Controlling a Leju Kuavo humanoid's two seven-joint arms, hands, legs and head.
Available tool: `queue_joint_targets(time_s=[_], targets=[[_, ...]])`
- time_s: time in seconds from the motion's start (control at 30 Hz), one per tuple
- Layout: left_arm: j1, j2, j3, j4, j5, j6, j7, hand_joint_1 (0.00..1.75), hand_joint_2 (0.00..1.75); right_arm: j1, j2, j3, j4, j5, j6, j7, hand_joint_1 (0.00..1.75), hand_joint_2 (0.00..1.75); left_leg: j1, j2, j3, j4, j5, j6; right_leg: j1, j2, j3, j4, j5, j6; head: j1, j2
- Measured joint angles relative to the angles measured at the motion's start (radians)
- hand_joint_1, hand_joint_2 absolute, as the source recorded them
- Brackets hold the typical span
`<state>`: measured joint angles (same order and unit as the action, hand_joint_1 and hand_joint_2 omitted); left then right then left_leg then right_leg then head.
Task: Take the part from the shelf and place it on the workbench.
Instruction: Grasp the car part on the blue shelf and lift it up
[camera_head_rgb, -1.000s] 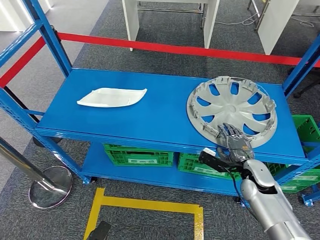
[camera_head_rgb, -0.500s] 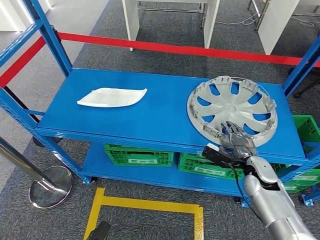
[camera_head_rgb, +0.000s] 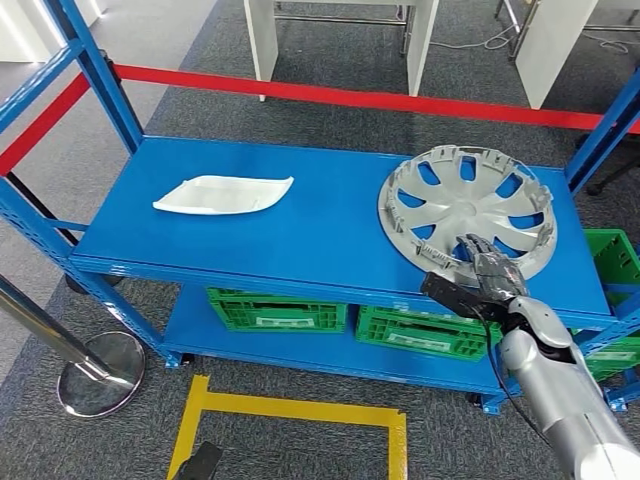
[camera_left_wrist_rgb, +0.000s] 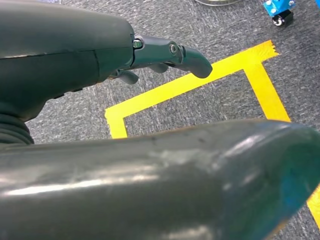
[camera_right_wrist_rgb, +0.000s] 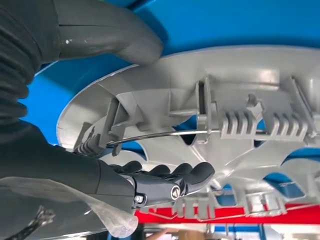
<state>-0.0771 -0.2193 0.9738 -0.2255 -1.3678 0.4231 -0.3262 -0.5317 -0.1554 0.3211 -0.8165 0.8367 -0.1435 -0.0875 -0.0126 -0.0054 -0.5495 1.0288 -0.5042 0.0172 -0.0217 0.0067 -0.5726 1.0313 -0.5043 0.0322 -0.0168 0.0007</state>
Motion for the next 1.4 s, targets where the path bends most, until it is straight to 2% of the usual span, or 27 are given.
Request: queue_joint_targets(time_s=[0.03, 0.17, 0.7, 1.4], targets=[[0.000, 0.000, 0.000, 0.000, 0.000, 0.000, 0.000, 0.00, 0.00, -0.009, -0.002, 0.000, 0.011, -0.003, 0.015, -0.003, 0.03, 1.75, 0.000, 0.000, 0.000, 0.000, 0.000, 0.000, 0.000, 0.000, 0.000, 0.000, 0.000, 0.000, 0.000, 0.000], [0.000, 0.000, 0.000, 0.000, -0.002, 0.000, 0.000, 0.00, 0.00, -0.046, -0.010, 0.005, 0.057, -0.020, 0.075, -0.022, 1.75, 1.75, 0.000, 0.000, 0.000, 0.000, 0.000, 0.000, 0.000, 0.000, 0.001, 0.000, 0.000, 0.000, 0.000, 0.000], [0.000, 0.000, 0.000, 0.000, -0.002, 0.001, -0.001, 0.00, 0.00, -0.079, -0.020, 0.034, 0.105, -0.061, 0.109, -0.056, 1.75, 1.75, 0.000, 0.000, 0.001, 0.001, 0.000, 0.000, 0.000, 0.000, 0.002, 0.000, 0.000, 0.000, 0.000, 0.000], [0.000, -0.002, 0.000, 0.000, 0.007, 0.008, -0.025, 0.00, 0.00, -0.073, -0.020, 0.076, 0.105, -0.068, 0.057, -0.061, 1.75, 1.75, 0.000, 0.000, 0.002, 0.001, 0.000, 0.000, 0.000, 0.000, 0.002, 0.000, 0.000, 0.000, 0.000, 0.000]])
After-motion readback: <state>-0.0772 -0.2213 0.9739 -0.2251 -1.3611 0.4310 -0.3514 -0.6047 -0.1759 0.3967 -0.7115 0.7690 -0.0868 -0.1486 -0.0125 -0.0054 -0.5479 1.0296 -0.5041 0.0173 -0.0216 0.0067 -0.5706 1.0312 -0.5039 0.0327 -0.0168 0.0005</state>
